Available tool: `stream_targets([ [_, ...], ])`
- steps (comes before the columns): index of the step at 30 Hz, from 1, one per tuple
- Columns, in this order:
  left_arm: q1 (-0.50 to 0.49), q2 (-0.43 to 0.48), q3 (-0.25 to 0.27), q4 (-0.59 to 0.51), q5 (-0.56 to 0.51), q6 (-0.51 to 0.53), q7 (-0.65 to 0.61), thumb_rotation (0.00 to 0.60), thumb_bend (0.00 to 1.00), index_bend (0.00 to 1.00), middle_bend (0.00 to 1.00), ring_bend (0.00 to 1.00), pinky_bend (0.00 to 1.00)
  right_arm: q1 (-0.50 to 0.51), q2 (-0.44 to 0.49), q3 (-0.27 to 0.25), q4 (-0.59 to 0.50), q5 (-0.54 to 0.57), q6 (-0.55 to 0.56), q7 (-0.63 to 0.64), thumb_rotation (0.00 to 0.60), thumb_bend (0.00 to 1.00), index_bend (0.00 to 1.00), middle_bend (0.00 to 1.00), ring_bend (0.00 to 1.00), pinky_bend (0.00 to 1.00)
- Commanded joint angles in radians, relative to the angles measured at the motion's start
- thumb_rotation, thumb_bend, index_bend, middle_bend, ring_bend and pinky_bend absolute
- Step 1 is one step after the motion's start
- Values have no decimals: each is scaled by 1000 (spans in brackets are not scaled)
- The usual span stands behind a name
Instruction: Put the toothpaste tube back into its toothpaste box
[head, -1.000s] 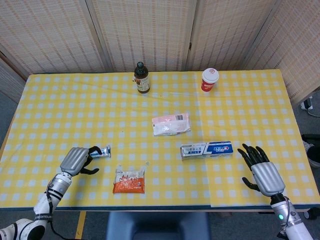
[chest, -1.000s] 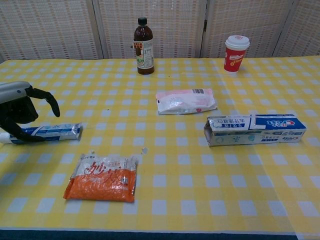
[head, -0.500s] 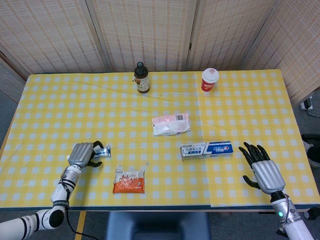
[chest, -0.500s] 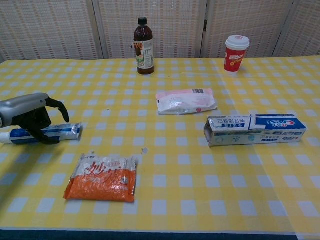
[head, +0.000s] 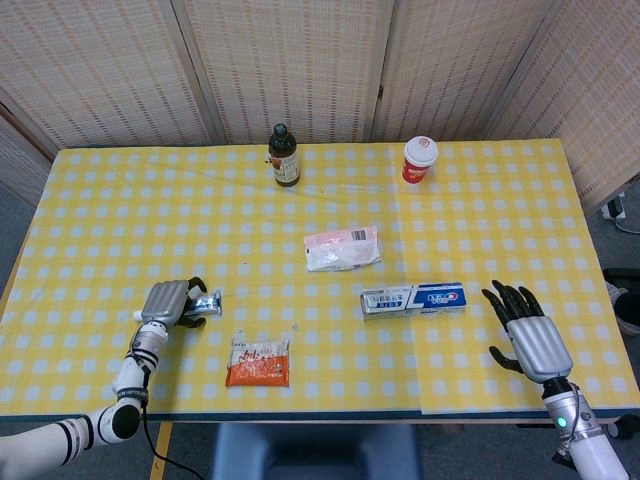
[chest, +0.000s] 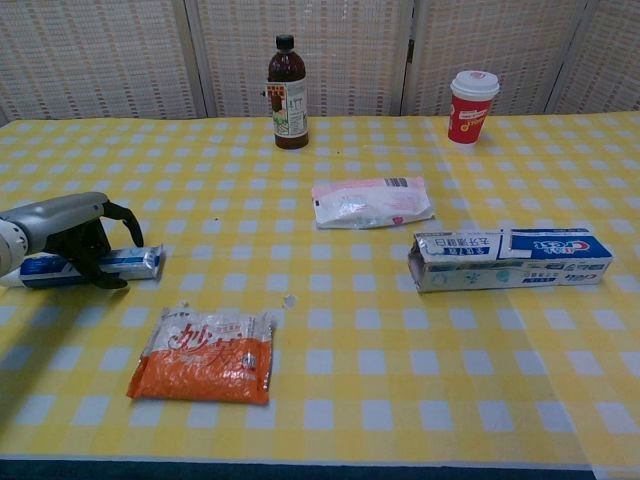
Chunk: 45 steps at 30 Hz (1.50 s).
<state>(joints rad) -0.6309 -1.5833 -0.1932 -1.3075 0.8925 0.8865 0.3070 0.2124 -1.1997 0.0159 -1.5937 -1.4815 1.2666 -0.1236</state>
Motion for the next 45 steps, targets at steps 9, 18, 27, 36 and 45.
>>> stream_targets([
  [9, 10, -28, 10, 30, 68, 52, -51, 600, 702, 761, 1000, 1000, 1000, 0, 3, -7, -6, -7, 1, 0, 600, 323, 0, 0, 0, 0],
  [18, 72, 48, 2, -98, 186, 89, -284, 600, 818, 835, 1000, 1000, 1000, 10, 5, -15, -13, -8, -24, 1, 600, 323, 0, 0, 0, 0],
  [27, 125, 150, -13, -239, 202, 106, -414, 600, 821, 847, 1000, 1000, 1000, 102, 4, -16, 14, -60, -143, 158, 600, 324, 0, 0, 23, 0],
  [36, 145, 309, -40, -415, 186, -18, -618, 600, 821, 847, 1000, 1000, 1000, 203, -28, 47, 5, 41, -278, 124, 600, 324, 0, 48, 107, 0],
  [45, 169, 383, -33, -496, 260, 9, -666, 600, 821, 847, 1000, 1000, 1000, 304, -109, 102, 70, 222, -426, 31, 600, 324, 8, 108, 134, 0],
])
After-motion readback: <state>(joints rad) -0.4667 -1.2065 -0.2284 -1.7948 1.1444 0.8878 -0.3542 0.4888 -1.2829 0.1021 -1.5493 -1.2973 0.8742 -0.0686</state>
